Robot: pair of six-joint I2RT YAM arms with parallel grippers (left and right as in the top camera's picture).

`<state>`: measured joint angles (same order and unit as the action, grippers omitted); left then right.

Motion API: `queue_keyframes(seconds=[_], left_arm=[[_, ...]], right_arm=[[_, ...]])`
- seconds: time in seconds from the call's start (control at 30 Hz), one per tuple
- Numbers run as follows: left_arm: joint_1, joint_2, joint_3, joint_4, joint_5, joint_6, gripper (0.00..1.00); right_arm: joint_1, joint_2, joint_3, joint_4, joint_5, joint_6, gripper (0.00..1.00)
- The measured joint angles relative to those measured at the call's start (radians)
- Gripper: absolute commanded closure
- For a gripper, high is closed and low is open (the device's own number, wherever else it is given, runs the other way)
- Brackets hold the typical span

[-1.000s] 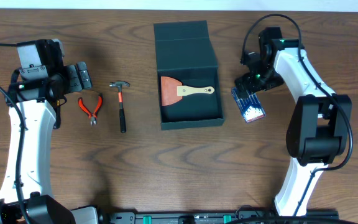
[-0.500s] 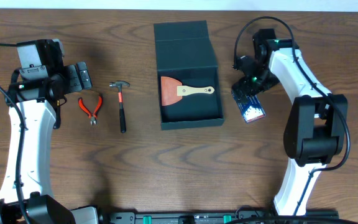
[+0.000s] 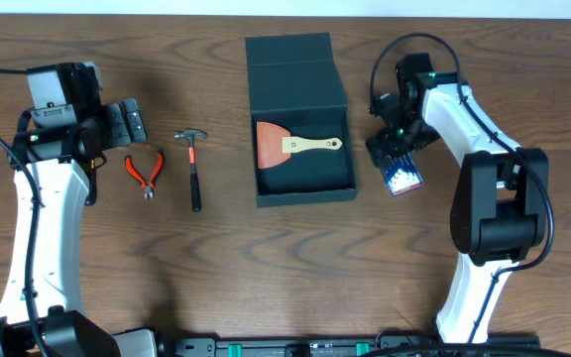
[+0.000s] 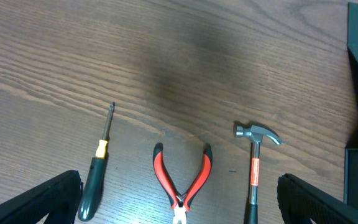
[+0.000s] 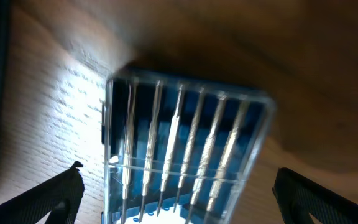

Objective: Pack container
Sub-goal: 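Move the right gripper to the blue screwdriver case and grasp it, then lift the blue case into the box beside the scraper and release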

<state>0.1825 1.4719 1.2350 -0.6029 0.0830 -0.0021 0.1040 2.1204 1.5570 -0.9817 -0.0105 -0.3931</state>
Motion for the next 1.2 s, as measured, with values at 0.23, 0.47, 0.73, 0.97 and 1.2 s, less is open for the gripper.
queue_keyframes(seconds=[0.23, 0.47, 0.73, 0.97, 1.2], left_arm=[[0.0, 0.0, 0.0, 0.0, 0.0, 0.0, 0.02], [0.0, 0.0, 0.0, 0.0, 0.0, 0.0, 0.01], [0.0, 0.0, 0.0, 0.0, 0.0, 0.0, 0.02], [0.0, 0.0, 0.0, 0.0, 0.0, 0.0, 0.02], [0.0, 0.0, 0.0, 0.0, 0.0, 0.0, 0.02]], right_arm=[[0.005, -0.001, -0.072, 0.056, 0.011, 0.016, 0.01], [0.005, -0.012, -0.093, 0.084, 0.013, 0.034, 0.03], [0.005, -0.014, -0.093, 0.113, 0.006, 0.075, 0.43], [0.005, -0.014, -0.082, 0.108, 0.007, 0.076, 0.5], [0.006, -0.014, 0.038, -0.021, 0.007, 0.076, 0.71]])
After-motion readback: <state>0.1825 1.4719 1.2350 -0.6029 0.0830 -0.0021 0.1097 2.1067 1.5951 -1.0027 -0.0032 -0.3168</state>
